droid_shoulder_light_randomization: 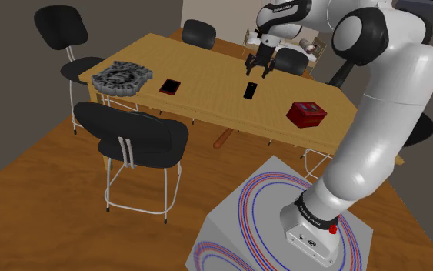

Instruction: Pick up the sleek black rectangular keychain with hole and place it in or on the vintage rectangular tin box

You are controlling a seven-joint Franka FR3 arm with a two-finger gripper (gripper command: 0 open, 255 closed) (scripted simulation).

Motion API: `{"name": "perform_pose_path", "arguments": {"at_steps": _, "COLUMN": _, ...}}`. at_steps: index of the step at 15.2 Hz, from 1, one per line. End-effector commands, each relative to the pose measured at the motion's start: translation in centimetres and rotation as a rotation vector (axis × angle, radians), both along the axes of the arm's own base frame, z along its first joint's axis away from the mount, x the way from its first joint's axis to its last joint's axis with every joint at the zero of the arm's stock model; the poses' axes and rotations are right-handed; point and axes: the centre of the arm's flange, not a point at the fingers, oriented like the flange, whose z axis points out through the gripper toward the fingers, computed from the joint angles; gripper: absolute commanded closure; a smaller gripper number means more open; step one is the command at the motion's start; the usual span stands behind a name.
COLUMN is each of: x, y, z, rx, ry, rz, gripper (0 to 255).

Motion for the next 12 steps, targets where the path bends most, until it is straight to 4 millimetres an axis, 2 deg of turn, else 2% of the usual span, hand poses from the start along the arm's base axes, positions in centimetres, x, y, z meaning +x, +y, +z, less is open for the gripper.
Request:
{"name": "perform_pose_path", "arguments": {"at_steps": 1, "x": 0.9, "y": -2.3, "z": -1.3, "rx": 0.002, "ry": 0.000, "rz": -0.032, "gripper": 0}}
{"name": "perform_pose_path", "arguments": {"at_steps": 3, "x": 1.7, "y": -4.5, "z": -2.3, "rx": 0.005, "ry": 0.001, "rz": -0.063, "gripper": 0}}
{"name": "perform_pose_path", "arguments": {"at_steps": 10, "x": 1.8, "y": -4.5, "z": -6.0, "rx": 0.005, "ry": 0.001, "rz": -0.063, "gripper": 0}}
{"name": "perform_pose_path", "arguments": {"at_steps": 12, "x": 1.8, "y": -4.5, "z": -6.3, "rx": 0.005, "ry": 0.001, "rz": -0.063, "gripper": 0}}
